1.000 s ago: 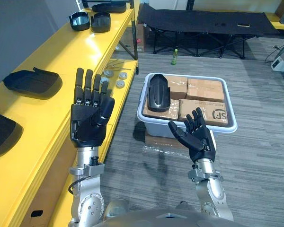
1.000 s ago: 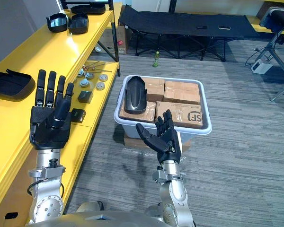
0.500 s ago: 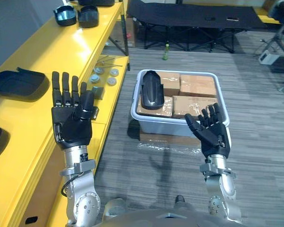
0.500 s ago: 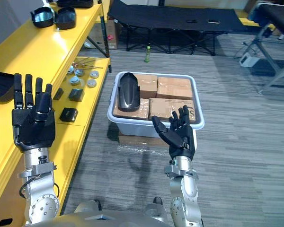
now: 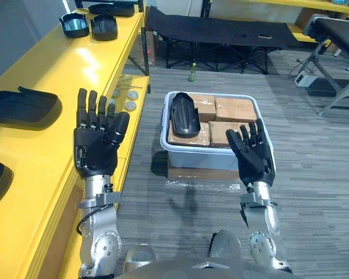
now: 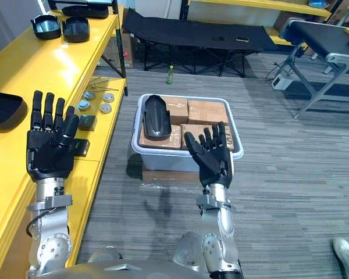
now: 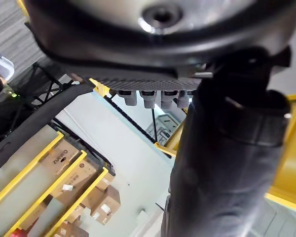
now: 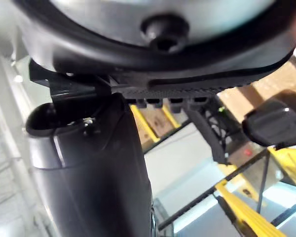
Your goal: Walk over and take three plastic housings, then place them on the shelf
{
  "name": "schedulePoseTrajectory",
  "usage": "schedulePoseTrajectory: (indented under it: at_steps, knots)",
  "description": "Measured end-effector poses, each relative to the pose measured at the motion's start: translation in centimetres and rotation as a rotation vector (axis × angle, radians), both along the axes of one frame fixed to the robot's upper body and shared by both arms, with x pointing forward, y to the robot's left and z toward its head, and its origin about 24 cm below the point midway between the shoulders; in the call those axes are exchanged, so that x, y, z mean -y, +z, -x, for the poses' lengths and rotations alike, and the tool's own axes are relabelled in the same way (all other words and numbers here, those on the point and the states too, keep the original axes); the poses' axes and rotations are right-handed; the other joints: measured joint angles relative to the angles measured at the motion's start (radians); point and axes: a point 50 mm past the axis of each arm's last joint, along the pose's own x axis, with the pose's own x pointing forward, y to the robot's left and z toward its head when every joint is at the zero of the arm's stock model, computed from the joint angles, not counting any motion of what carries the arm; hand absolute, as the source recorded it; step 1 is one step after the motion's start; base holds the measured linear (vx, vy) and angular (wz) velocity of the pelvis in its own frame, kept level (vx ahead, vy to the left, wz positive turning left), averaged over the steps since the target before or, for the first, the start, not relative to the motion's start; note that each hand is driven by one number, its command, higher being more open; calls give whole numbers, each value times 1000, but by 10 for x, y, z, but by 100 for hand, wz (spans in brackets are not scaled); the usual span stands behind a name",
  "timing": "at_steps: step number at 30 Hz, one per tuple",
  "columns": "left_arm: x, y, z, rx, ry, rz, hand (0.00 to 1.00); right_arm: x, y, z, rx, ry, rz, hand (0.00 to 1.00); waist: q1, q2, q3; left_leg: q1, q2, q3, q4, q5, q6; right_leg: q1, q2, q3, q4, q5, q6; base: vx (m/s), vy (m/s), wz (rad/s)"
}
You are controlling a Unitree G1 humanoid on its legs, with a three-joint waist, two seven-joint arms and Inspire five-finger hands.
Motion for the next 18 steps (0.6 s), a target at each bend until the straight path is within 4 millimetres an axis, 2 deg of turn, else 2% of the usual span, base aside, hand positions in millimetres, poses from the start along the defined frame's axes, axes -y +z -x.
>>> schedulePoseTrajectory:
  at_steps: [1, 3, 5, 6, 7, 8, 9, 11, 12, 13, 14, 15, 16, 17, 18]
  knots:
    - [1, 2, -3, 27, -36, 23, 100, 4, 9, -6, 38, 9, 51, 100, 0, 3, 2, -14, 5, -7, 26, -17, -5, -4, 25, 24, -101, 3, 4, 49, -48, 13]
    - [5, 0, -9, 37, -88, 60, 100, 12, 18, -13, 77, 6, 90, 100, 0, 16, 10, -19, 18, -27, 70, -47, -17, -3, 48, 65, -198, 17, 16, 92, -132, 30]
    - [13, -8, -12, 20, -181, 93, 100, 23, 25, -15, 103, -19, 123, 100, -6, 16, 12, -28, 38, -103, 151, -114, -67, 0, 82, 158, -271, 22, 22, 135, -264, 77]
    - [15, -10, -11, 11, -205, 83, 100, 25, 25, -14, 103, -27, 123, 100, -13, 4, 10, -32, 40, -132, 175, -133, -85, 5, 91, 187, -260, 24, 33, 165, -377, 127]
    - [24, -16, -10, -12, -259, 83, 100, 30, 26, -12, 102, -40, 136, 100, -35, 15, 13, -46, 67, -213, 217, -166, -120, 4, 134, 213, -151, 33, 111, 188, -402, 127]
    - [35, -23, -8, -37, -319, 105, 100, 37, 28, -6, 104, -63, 150, 100, -30, 49, 12, -38, 101, -263, 206, -174, -138, -10, 158, 168, -55, -45, 90, 206, -388, 117]
    - [40, -25, -6, -42, -344, 114, 100, 37, 30, -5, 112, -65, 153, 100, -27, 58, 12, -32, 111, -287, 187, -171, -148, -15, 163, 146, -23, -74, 80, 241, -336, 80]
    - [57, -28, -5, -71, -423, 128, 100, 37, 40, -7, 124, -56, 166, 100, -30, 82, 0, -2, 147, -370, 76, -109, -196, -21, 177, 59, 47, -139, 44, 298, -373, 71]
    - [62, -28, -7, -82, -446, 146, 100, 37, 43, -9, 123, -48, 178, 100, -30, 83, -2, 7, 162, -380, 37, -65, -191, -20, 186, 37, 65, -152, 25, 260, -340, 50]
    - [63, -29, -8, -92, -450, 161, 100, 37, 43, -10, 122, -45, 181, 100, -30, 83, -2, 5, 166, -381, 26, -40, -184, -19, 188, 29, 66, -153, 22, 211, -328, 45]
    - [63, -31, -10, -111, -448, 197, 100, 36, 42, -10, 111, -39, 180, 100, -30, 81, -3, -5, 171, -380, 11, 10, -157, -5, 187, 6, 49, -156, 15, 168, -306, 43]
    - [63, -33, -11, -120, -447, 207, 100, 36, 40, -9, 101, -39, 181, 100, -33, 82, -5, -15, 172, -374, 9, 34, -143, 8, 185, -8, 32, -156, 14, 158, -300, 69]
    - [63, -38, -12, -142, -442, 207, 100, 38, 35, -6, 70, -55, 186, 100, -36, 83, -5, -31, 176, -334, -2, 86, -108, 43, 175, -50, -17, -151, 3, 131, -225, 68]
    - [64, -40, -12, -155, -440, 208, 100, 40, 32, -3, 48, -67, 197, 100, -37, 83, -5, -34, 180, -296, -12, 117, -97, 66, 171, -72, -44, -147, -3, 162, -241, 124]
    - [65, -45, -12, -181, -442, 206, 100, 46, 22, 5, -19, -108, 206, 100, -54, 82, -5, -46, 189, -188, -36, 175, -80, 133, 154, -146, -108, -142, -10, 152, -208, 125]
